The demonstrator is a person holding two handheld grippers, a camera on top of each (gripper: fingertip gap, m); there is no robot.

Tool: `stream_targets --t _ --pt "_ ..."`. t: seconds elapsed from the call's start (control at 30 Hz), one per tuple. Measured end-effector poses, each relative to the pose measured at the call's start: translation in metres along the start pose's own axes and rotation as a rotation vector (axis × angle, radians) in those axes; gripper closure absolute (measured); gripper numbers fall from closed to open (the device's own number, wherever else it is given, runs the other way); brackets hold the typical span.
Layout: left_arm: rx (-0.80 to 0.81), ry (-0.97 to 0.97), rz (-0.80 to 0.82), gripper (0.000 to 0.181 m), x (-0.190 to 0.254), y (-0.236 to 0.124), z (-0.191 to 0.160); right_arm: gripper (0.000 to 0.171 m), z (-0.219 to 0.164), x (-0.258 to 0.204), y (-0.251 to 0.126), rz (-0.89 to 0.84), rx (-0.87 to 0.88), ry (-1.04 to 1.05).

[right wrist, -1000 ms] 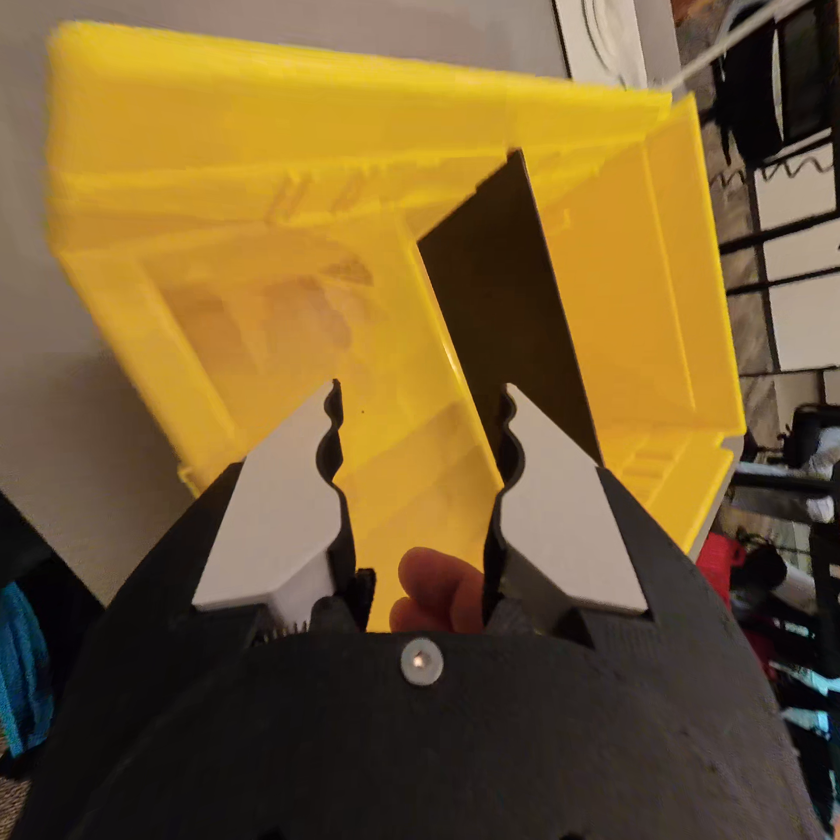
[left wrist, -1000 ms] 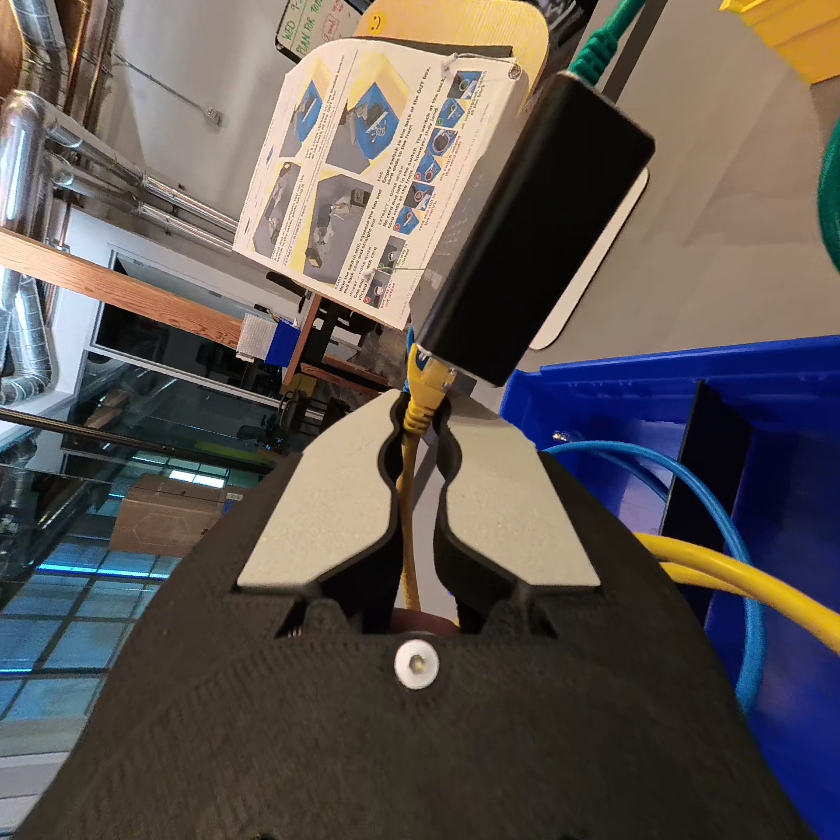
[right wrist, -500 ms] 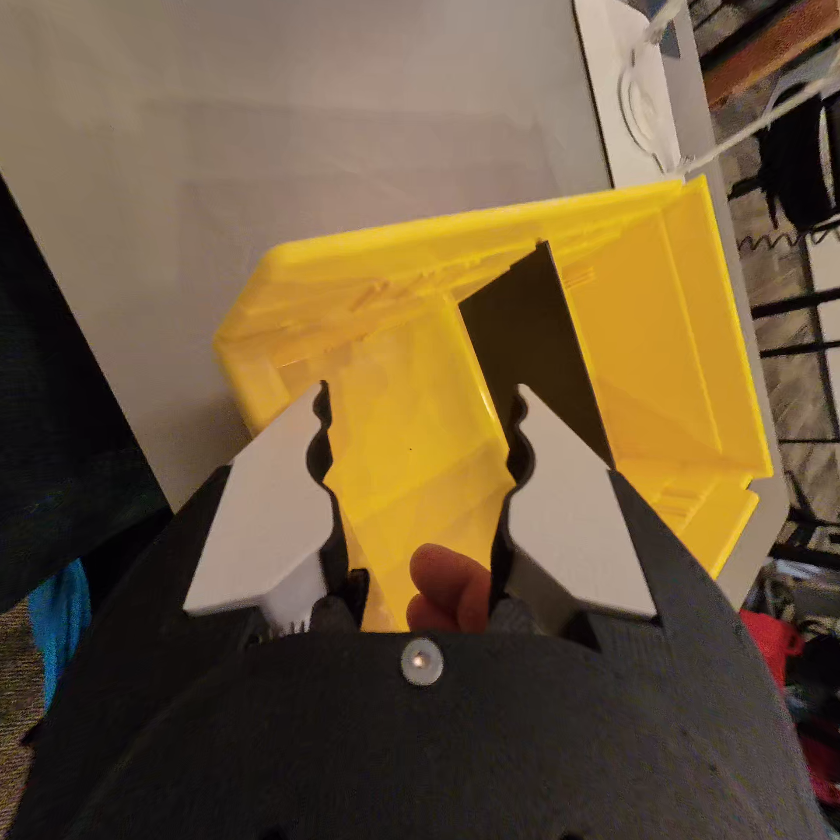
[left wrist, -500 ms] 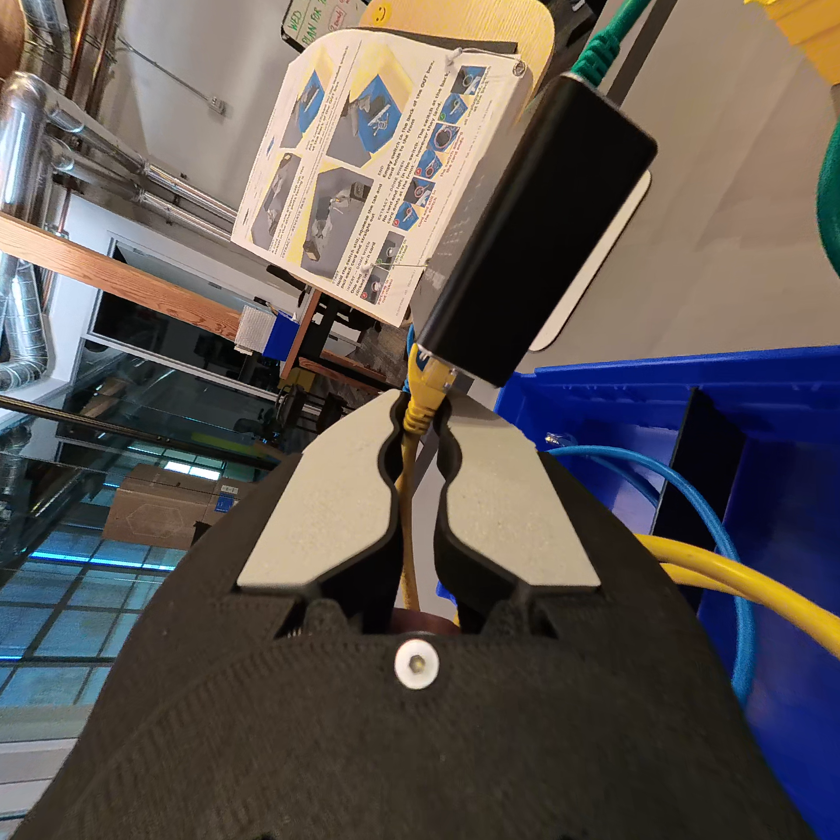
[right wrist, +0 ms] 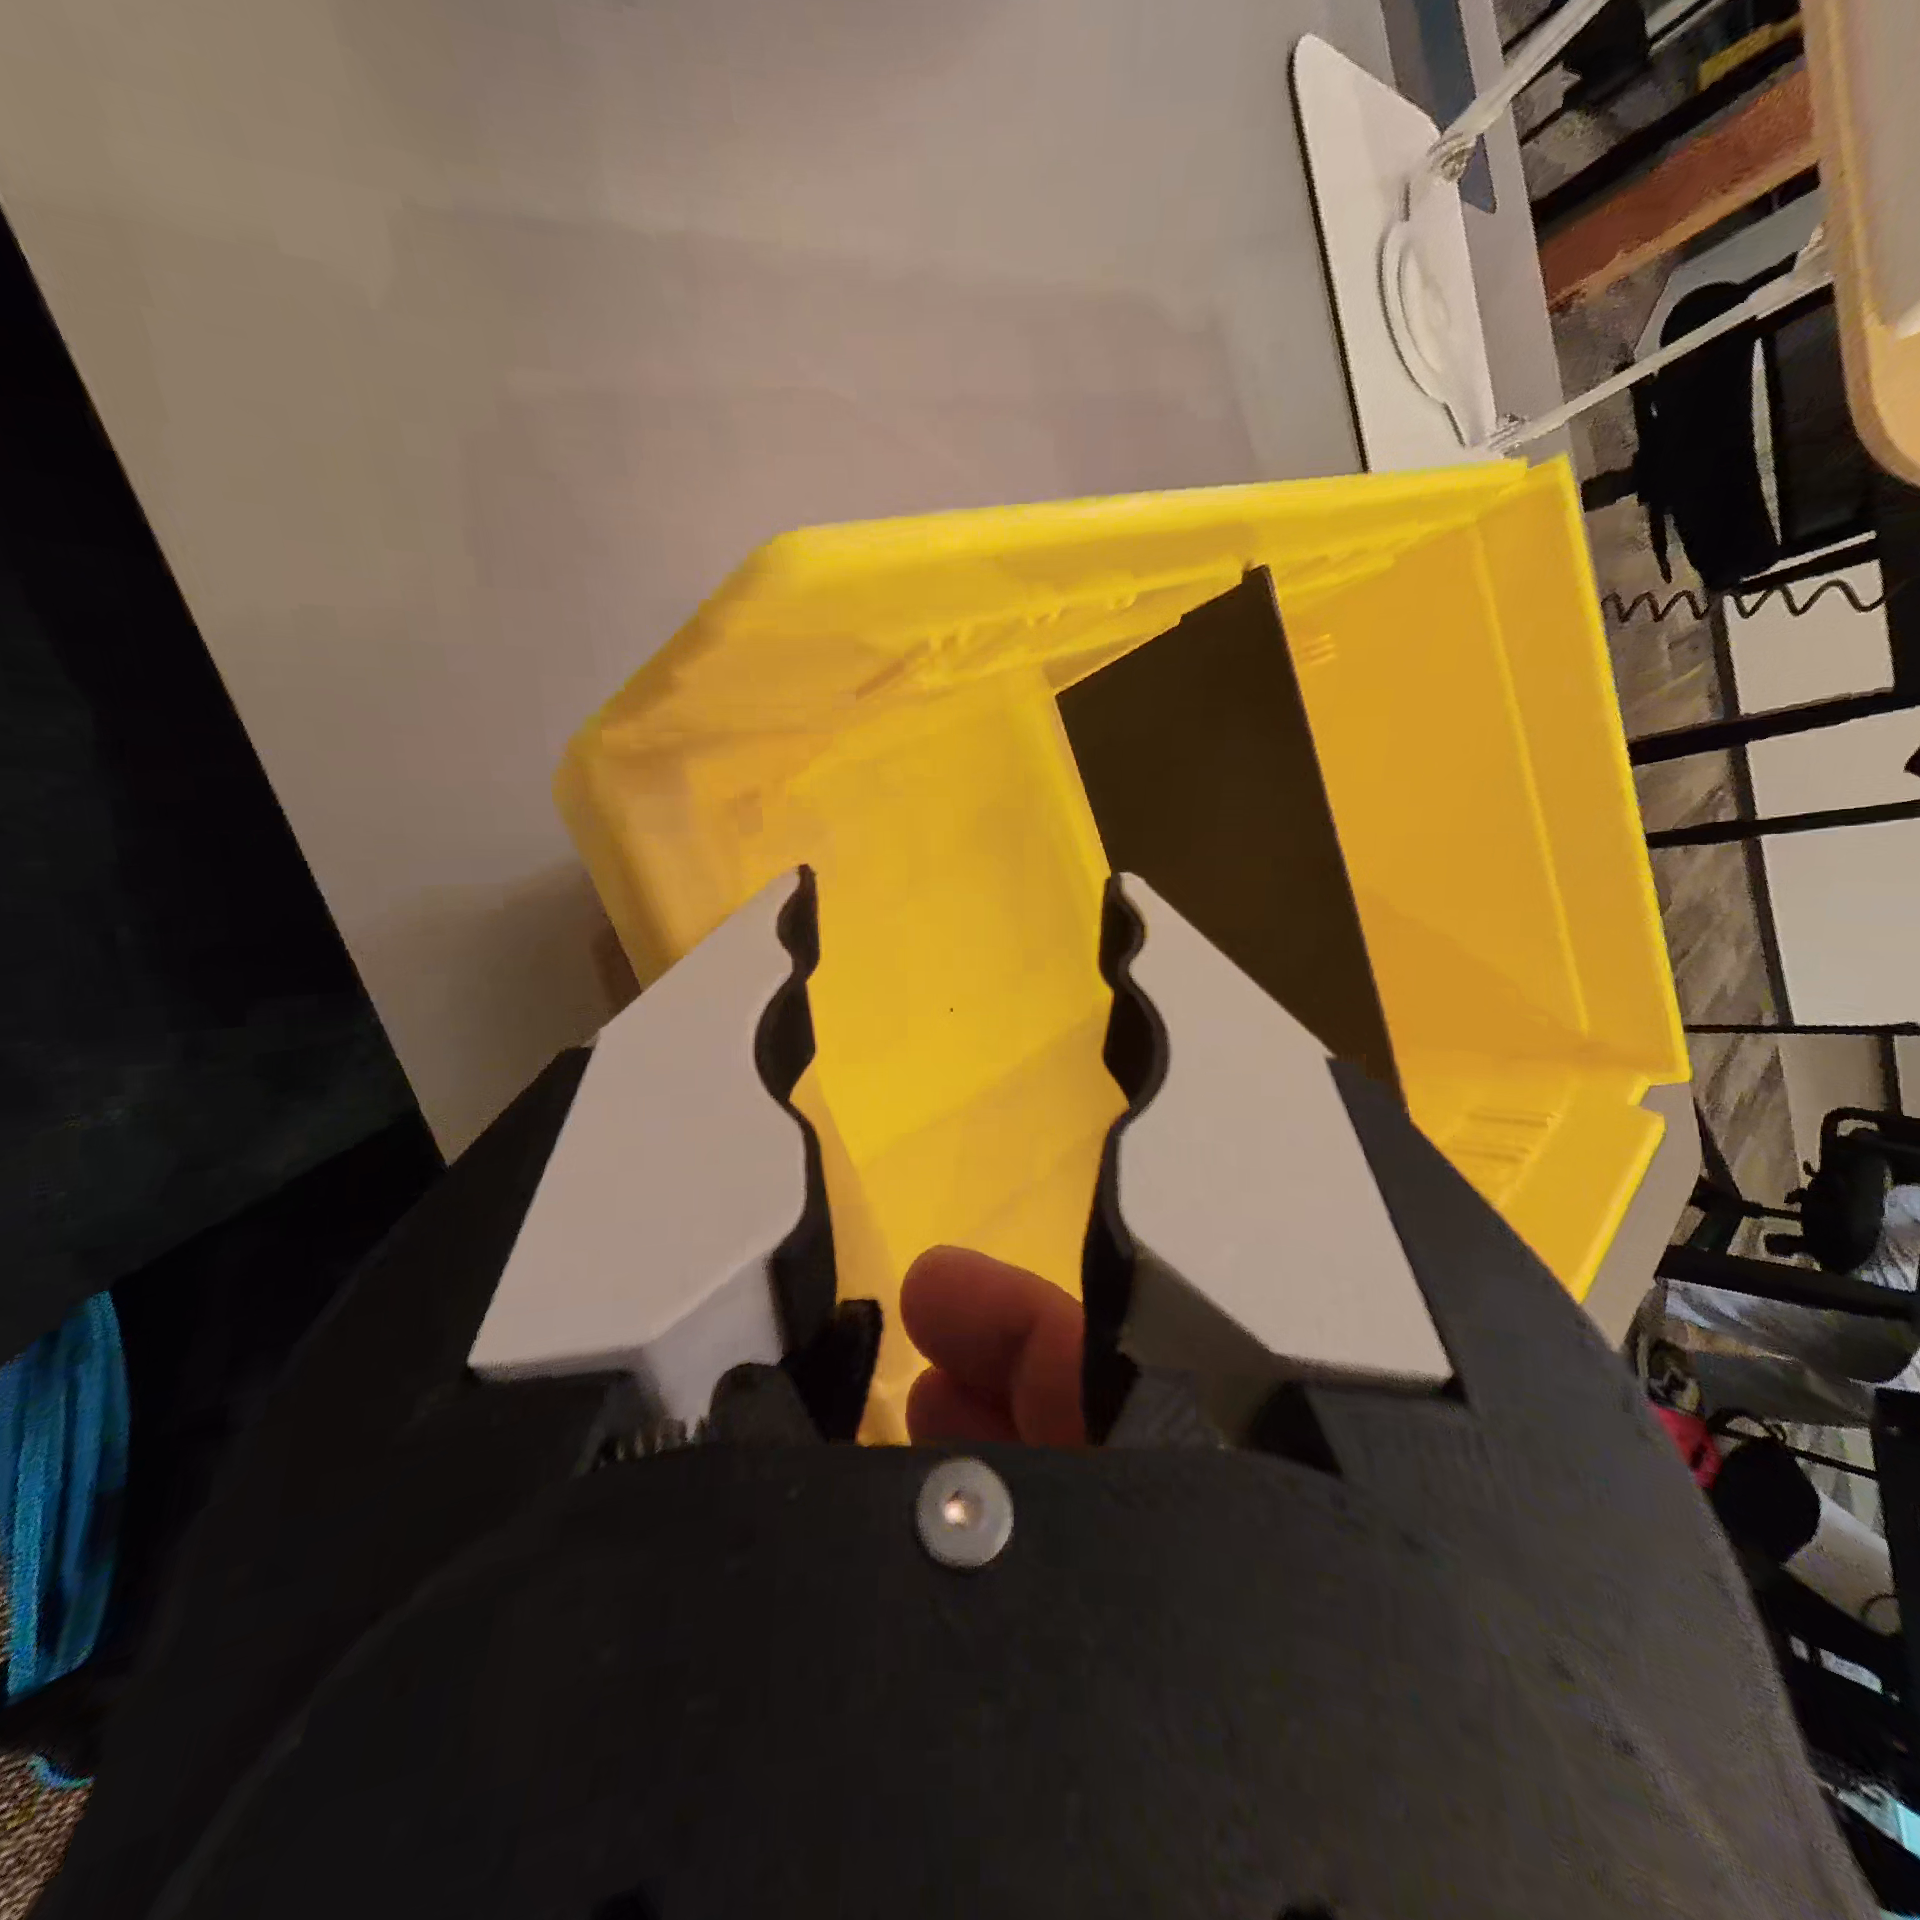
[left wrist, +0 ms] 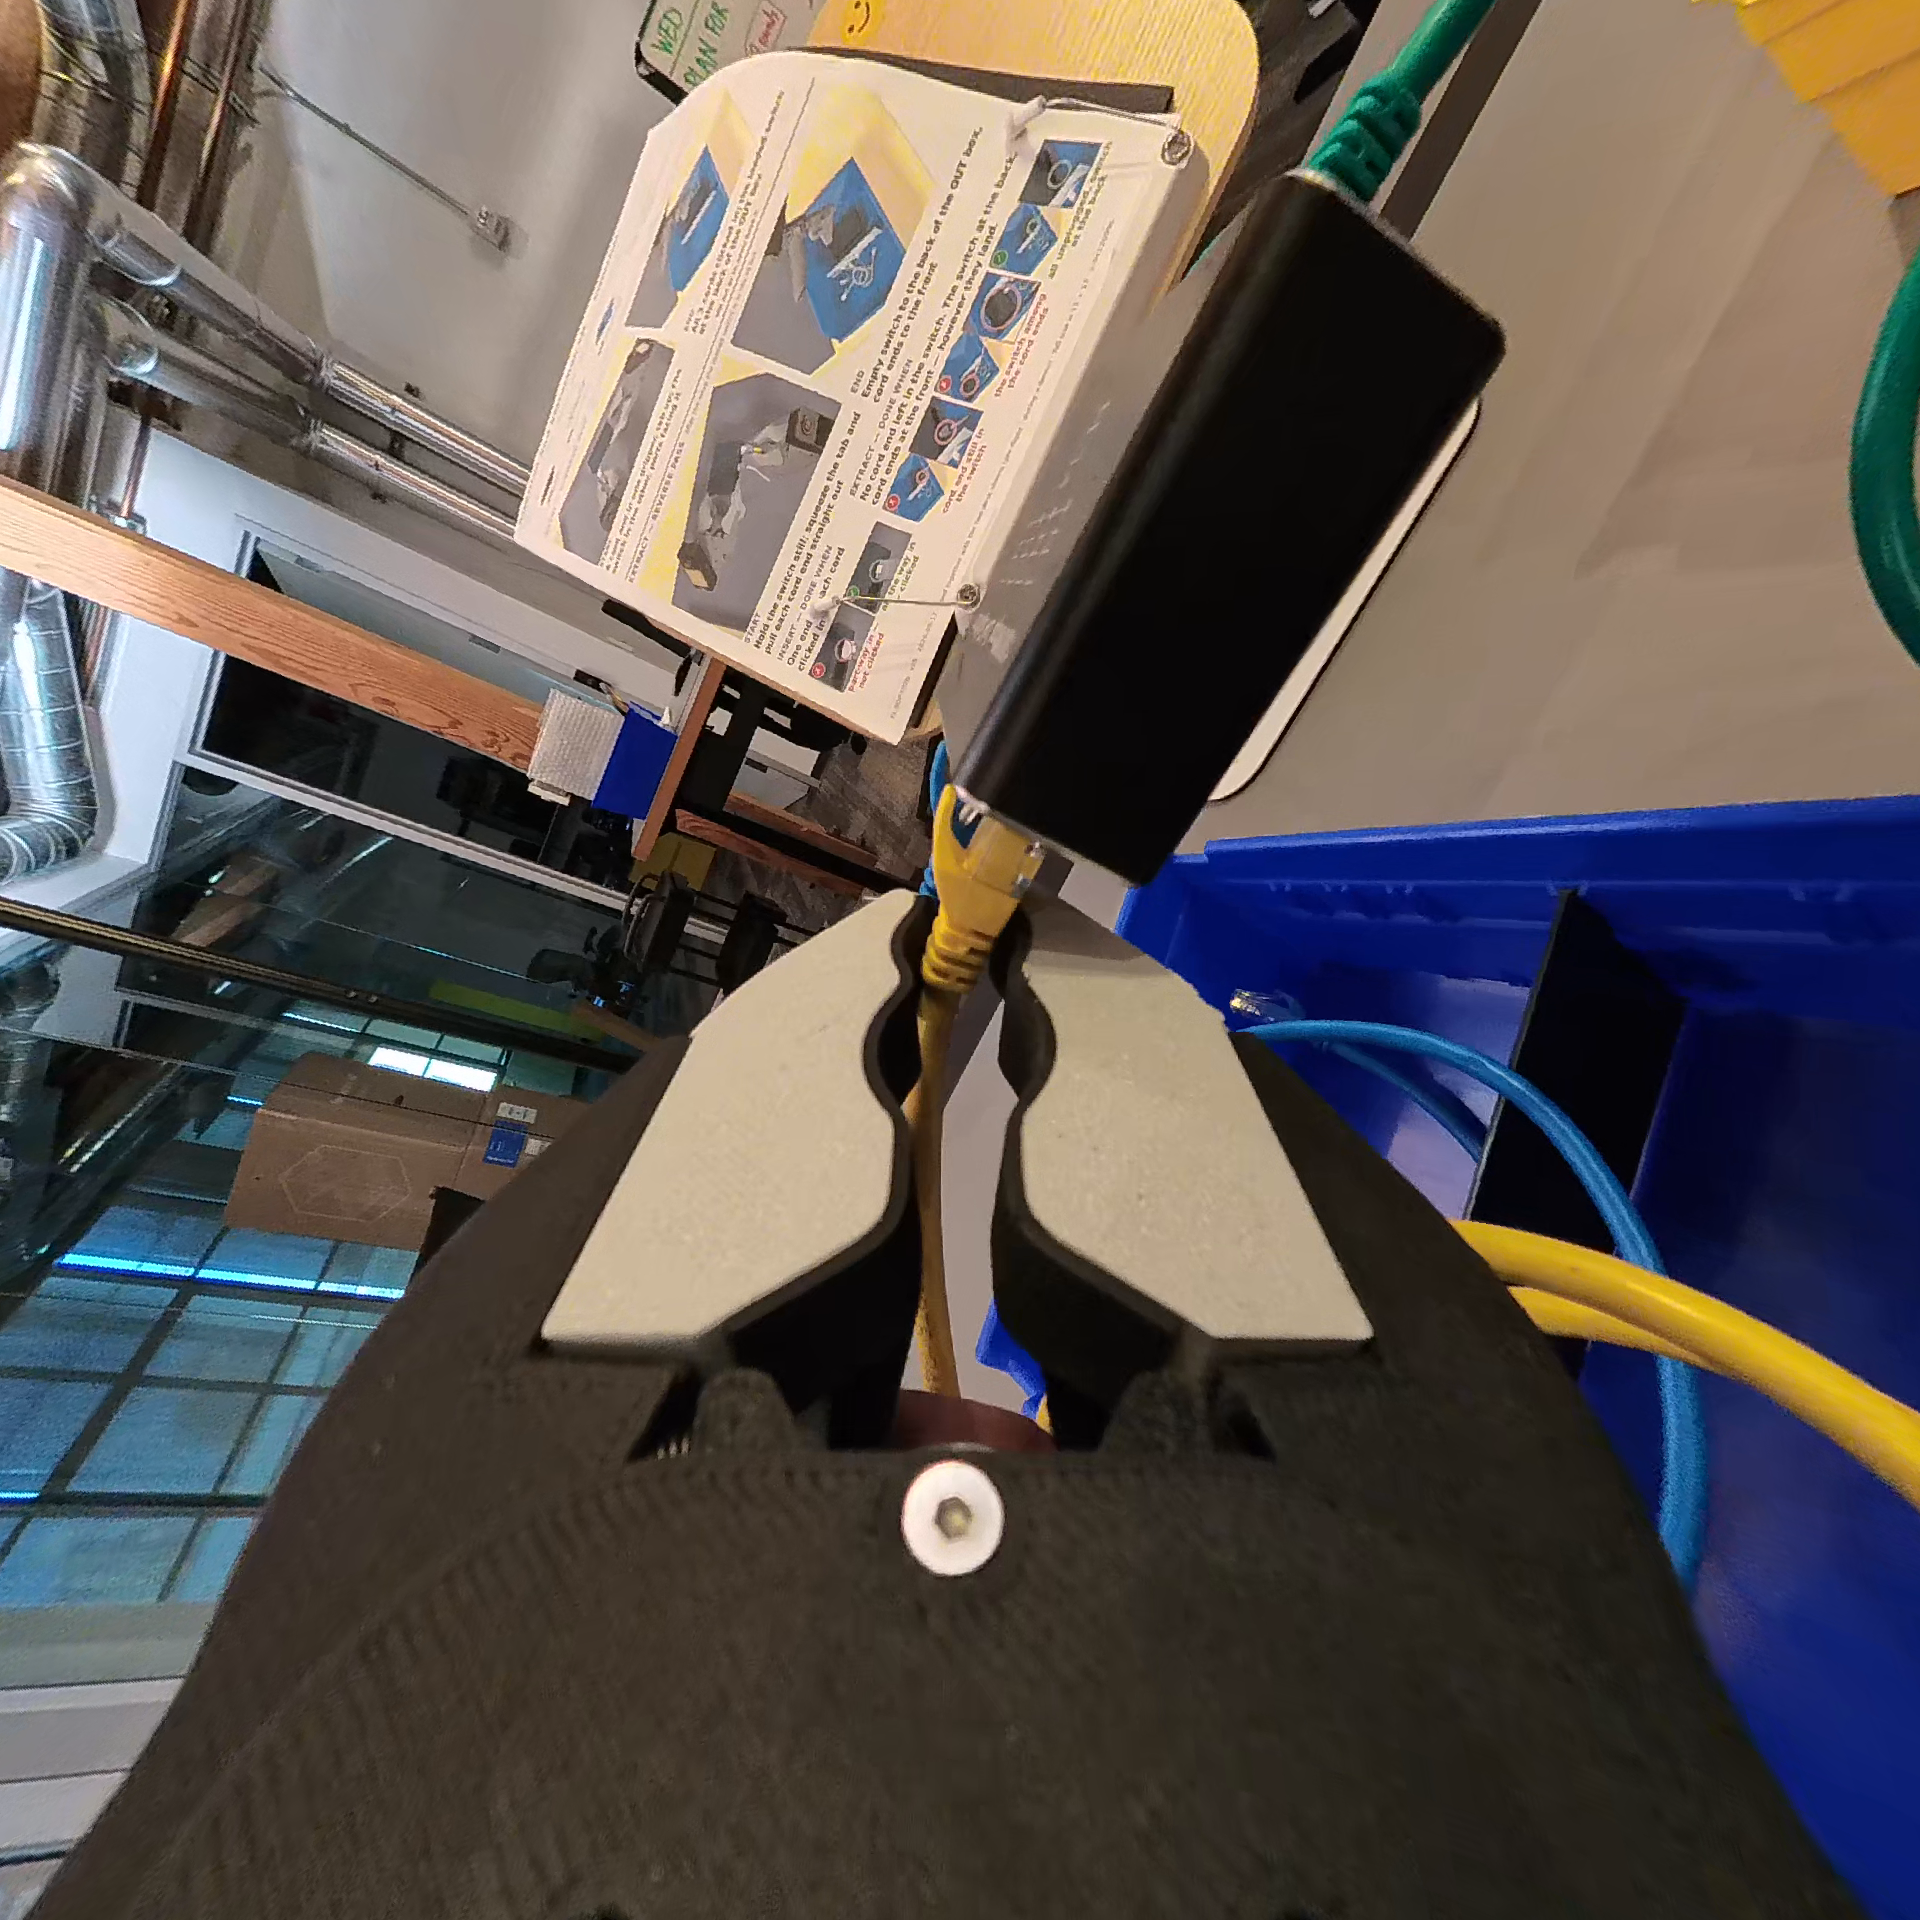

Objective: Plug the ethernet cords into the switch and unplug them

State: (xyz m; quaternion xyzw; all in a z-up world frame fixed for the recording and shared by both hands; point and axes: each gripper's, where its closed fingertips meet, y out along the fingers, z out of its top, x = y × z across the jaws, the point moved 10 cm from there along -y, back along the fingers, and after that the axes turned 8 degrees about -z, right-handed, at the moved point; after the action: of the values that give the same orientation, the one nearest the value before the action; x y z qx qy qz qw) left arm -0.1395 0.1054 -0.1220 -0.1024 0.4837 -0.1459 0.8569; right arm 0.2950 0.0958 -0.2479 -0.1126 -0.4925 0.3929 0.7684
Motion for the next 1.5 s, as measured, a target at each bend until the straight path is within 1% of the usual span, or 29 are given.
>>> stream_targets --t 0.07,0.17,0.27,0.37,0.47,0.5,0.57,0.6,0.63,0.73,0.8,0.87,0.93,1.0,1.1,1.2,1.27,1.4,1.5 --pt "0.004 0.003 0.003 0.171 0.000 -0.002 0.003 0.113 0.000 0.000 -0.004 -0.018 0.033 -0.010" --pt "0.010 -0.001 0.017 0.171 -0.003 -0.006 0.005 0.112 0.004 0.006 -0.017 -0.063 0.067 0.025" --pt "0.014 -0.017 0.033 0.171 -0.008 -0.009 0.006 0.112 0.019 0.006 -0.031 -0.051 0.111 0.003" --pt "0.016 -0.027 0.057 0.171 -0.016 -0.012 0.007 0.113 0.048 0.000 -0.042 0.031 0.211 0.020" --pt "0.024 -0.040 0.085 0.171 -0.027 -0.018 0.008 0.111 0.093 -0.015 -0.039 0.129 0.299 0.046" --pt "0.029 -0.046 0.095 0.171 -0.030 -0.020 0.008 0.106 0.108 -0.019 -0.033 0.150 0.301 0.069" --pt "0.037 -0.055 0.110 0.172 -0.038 -0.023 0.009 0.090 0.138 -0.027 -0.014 0.226 0.288 0.176" --pt "0.041 -0.059 0.119 0.171 -0.042 -0.025 0.009 0.085 0.152 -0.031 -0.004 0.292 0.305 0.229" --pt "0.048 -0.064 0.127 0.171 -0.046 -0.027 0.010 0.085 0.164 -0.036 0.008 0.341 0.314 0.270" --pt "0.072 -0.081 0.148 0.172 -0.058 -0.033 0.011 0.068 0.187 -0.051 0.058 0.402 0.261 0.288" --pt "0.088 -0.094 0.159 0.172 -0.064 -0.037 0.011 0.064 0.197 -0.057 0.091 0.405 0.213 0.320" --pt "0.101 -0.103 0.171 0.172 -0.070 -0.040 0.010 0.065 0.206 -0.056 0.114 0.424 0.218 0.362" --pt "0.103 -0.105 0.184 0.172 -0.075 -0.043 0.009 0.073 0.218 -0.056 0.126 0.453 0.253 0.401" --pt "0.111 -0.104 0.190 0.172 -0.081 -0.045 0.007 0.071 0.227 -0.058 0.135 0.438 0.235 0.385" --pt "0.121 -0.097 0.201 0.172 -0.092 -0.046 0.009 0.077 0.242 -0.064 0.143 0.445 0.238 0.389" --pt "0.124 -0.071 0.207 0.172 -0.105 -0.047 0.015 0.075 0.260 -0.072 0.151 0.434 0.237 0.391" --pt "0.135 -0.060 0.214 0.172 -0.113 -0.050 0.020 0.080 0.270 -0.076 0.159 0.449 0.256 0.402" --pt "0.160 -0.058 0.230 0.173 -0.131 -0.060 0.029 0.075 0.295 -0.091 0.171 0.462 0.272 0.368" --pt "0.165 -0.047 0.247 0.174 -0.143 -0.066 0.037 0.075 0.313 -0.105 0.173 0.520 0.312 0.356"
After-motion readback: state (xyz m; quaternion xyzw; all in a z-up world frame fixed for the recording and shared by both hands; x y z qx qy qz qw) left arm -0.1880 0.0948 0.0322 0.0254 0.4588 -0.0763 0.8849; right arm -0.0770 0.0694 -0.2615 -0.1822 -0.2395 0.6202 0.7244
